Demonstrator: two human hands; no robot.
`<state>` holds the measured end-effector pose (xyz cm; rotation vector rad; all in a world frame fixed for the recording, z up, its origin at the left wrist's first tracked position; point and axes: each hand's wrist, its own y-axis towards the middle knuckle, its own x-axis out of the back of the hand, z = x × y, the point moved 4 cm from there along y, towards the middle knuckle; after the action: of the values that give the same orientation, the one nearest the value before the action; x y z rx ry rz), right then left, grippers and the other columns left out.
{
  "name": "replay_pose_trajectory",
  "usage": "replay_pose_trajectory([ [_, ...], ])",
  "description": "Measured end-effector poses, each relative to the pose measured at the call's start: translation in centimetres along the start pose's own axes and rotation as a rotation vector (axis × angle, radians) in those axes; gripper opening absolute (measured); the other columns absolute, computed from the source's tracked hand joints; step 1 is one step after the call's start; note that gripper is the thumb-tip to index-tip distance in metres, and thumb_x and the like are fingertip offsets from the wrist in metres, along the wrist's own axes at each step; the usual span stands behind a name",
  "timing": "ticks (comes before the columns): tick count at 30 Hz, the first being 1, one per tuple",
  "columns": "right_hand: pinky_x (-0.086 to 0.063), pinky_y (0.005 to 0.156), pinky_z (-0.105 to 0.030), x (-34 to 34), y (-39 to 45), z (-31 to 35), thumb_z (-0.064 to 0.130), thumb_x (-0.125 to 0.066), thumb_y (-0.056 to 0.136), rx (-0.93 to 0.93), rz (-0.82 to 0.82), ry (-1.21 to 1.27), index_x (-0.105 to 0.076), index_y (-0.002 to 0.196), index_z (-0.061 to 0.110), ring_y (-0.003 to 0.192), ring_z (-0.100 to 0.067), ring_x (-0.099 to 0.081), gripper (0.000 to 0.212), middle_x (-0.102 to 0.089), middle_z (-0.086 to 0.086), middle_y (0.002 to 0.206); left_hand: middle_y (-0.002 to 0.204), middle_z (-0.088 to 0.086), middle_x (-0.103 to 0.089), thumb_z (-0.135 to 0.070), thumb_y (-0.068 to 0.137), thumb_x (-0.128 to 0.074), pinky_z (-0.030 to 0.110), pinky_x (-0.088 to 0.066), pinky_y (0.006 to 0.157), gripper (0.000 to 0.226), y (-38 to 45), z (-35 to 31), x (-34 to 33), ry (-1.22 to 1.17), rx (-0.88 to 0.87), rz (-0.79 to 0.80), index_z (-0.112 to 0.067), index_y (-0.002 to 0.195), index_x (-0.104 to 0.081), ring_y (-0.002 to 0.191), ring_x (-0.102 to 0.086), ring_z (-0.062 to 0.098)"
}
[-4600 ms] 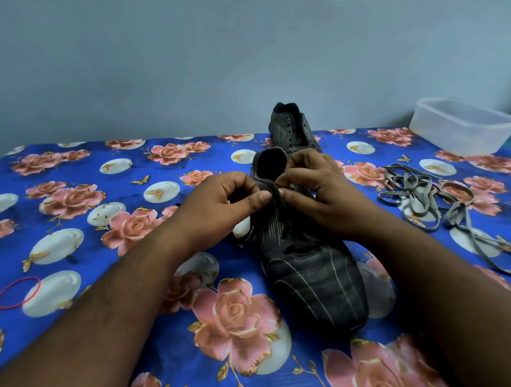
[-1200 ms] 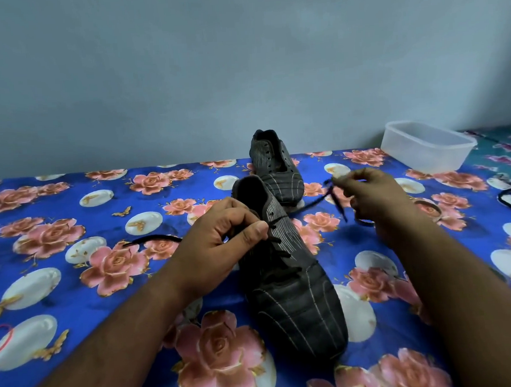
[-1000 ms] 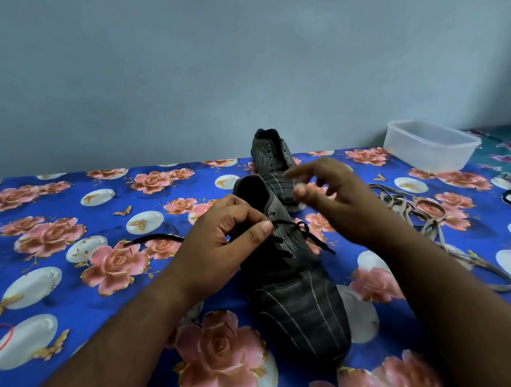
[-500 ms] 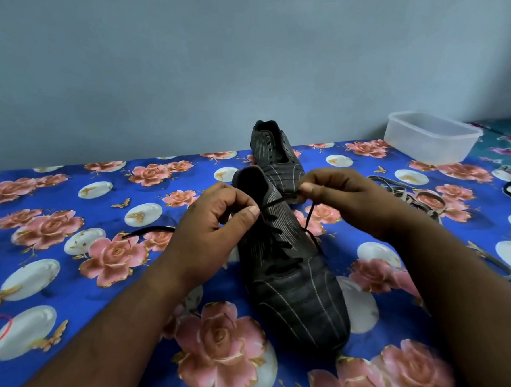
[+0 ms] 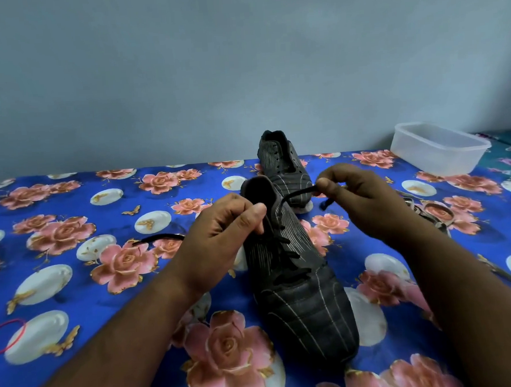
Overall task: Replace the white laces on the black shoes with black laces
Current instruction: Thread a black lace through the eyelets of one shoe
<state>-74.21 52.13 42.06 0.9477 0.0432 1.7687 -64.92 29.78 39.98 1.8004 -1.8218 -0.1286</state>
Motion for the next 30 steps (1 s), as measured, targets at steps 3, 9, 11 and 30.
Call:
replay_pose_trajectory([
  [3, -0.049, 0.072, -0.024, -1.6, -0.6, 2.4, 0.033, -0.058, 0.099, 0.137, 0.106, 0.091, -0.07, 0.087, 0.013, 0.082, -0.017, -0.065, 0.027, -0.07, -0.003, 0.086, 0.083, -0.005, -0.06, -0.057, 0.091, -0.052, 0.015, -0.041, 0.073, 0.043, -0.1, -0.3, 0.0, 0.049, -0.011, -0.02, -0.017, 0.089, -0.068, 0.075, -0.053, 0.005],
  [9, -0.046, 0.074, -0.023, -3.4, -1.4, 4.7, 0.023, -0.063, 0.098, 0.287, 0.187, 0.094, -0.065, 0.086, 0.036, 0.081, -0.012, -0.059, 0.018, -0.064, 0.01, 0.082, 0.098, -0.016, -0.064, -0.059, 0.088, -0.058, 0.018, -0.039, 0.084, 0.031, -0.3, -0.9, -0.8, 0.266, -0.068, -0.042, -0.037, 0.105, -0.07, 0.1, -0.057, 0.01],
  [11, -0.044, 0.074, -0.02, -3.5, -1.4, 4.7, 0.021, -0.062, 0.098, 0.277, 0.214, 0.112, -0.066, 0.087, 0.033, 0.079, -0.01, -0.059, 0.017, -0.063, 0.013, 0.081, 0.1, -0.023, -0.061, -0.06, 0.086, -0.06, 0.012, -0.036, 0.083, 0.033, -0.4, -0.9, -0.6, 0.284, -0.061, -0.087, -0.04, 0.112, -0.067, 0.102, -0.054, 0.003],
  [30, -0.05, 0.074, -0.038, -2.2, -0.8, 2.7, 0.037, -0.059, 0.099, 0.129, 0.084, 0.065, -0.07, 0.087, 0.01, 0.077, -0.022, -0.065, 0.032, -0.072, -0.005, 0.081, 0.091, -0.003, -0.056, -0.042, 0.083, -0.06, 0.032, -0.044, 0.087, 0.022, 0.6, 0.3, 2.3, -0.036, -0.043, -0.322, -0.02, 0.08, -0.064, 0.091, -0.053, 0.016],
])
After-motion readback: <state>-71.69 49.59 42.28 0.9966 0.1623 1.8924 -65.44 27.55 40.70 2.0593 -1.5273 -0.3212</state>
